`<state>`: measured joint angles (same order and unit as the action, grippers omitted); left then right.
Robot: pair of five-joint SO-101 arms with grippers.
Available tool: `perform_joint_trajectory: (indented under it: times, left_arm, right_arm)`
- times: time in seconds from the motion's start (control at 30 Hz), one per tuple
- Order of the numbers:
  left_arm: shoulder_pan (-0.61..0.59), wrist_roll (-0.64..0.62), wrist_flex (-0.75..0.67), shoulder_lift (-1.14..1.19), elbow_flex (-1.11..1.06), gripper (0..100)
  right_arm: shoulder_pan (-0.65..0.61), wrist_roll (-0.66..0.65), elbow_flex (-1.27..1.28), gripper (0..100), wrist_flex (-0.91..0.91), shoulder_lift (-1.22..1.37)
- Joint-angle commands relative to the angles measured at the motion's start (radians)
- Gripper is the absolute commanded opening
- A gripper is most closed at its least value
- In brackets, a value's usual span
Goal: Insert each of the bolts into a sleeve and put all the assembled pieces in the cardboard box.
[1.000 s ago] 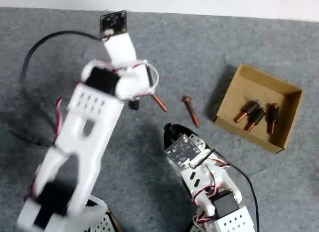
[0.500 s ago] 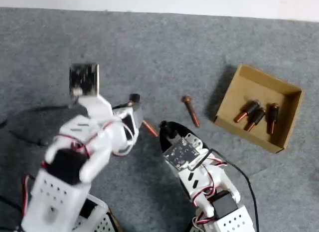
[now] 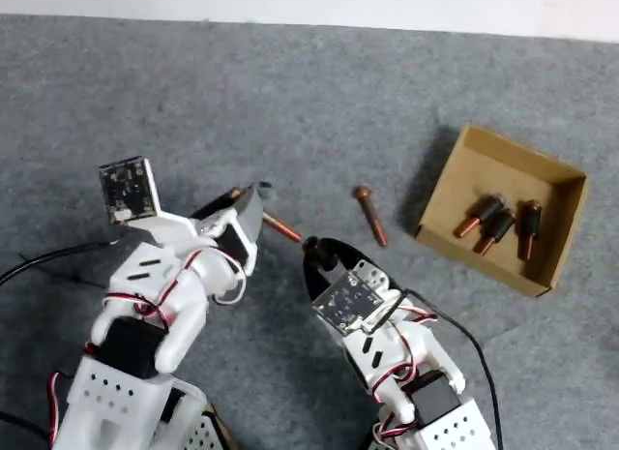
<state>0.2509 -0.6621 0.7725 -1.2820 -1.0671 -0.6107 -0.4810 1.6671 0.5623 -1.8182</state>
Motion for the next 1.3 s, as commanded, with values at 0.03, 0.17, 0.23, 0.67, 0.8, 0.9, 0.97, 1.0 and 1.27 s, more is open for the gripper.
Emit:
perform_joint_trajectory:
  times: [0.03, 0.17, 0.23, 0.67, 0.8, 0.9, 0.97, 1.0, 1.27]
  left_arm:
    - [-0.007, -0.011, -0.029, -0.024, 0.001, 0]
    - [0.036, -0.006, -0.031, -0.024, -0.044, 0]
    - [0.058, -0.005, -0.031, -0.028, -0.061, 0]
    - [0.081, -0.011, -0.072, -0.024, -0.068, 0]
    - [0.131, -0.011, -0.069, -0.024, -0.07, 0]
    - [0.151, -0.011, -0.068, -0.024, -0.071, 0]
    - [0.153, -0.009, -0.068, -0.024, -0.071, 0]
    - [0.154, -0.008, -0.066, -0.024, -0.073, 0]
    - [0.171, 0.005, -0.049, -0.031, -0.136, 0]
  right_arm:
    - [-0.013, -0.011, 0.131, 0.5, -0.036, -0.021]
    - [-0.035, -0.011, 0.133, 0.5, -0.036, -0.021]
    - [-0.039, -0.011, 0.133, 0.5, -0.036, -0.021]
    - [-0.041, -0.011, 0.133, 0.5, -0.03, -0.019]
    - [-0.042, -0.009, 0.133, 0.5, -0.03, -0.019]
    - [-0.042, -0.009, 0.133, 0.5, -0.03, -0.019]
    - [-0.042, -0.009, 0.133, 0.5, -0.03, -0.019]
    - [-0.041, -0.009, 0.133, 0.5, -0.03, -0.019]
    - [-0.041, -0.011, 0.133, 0.5, -0.03, -0.019]
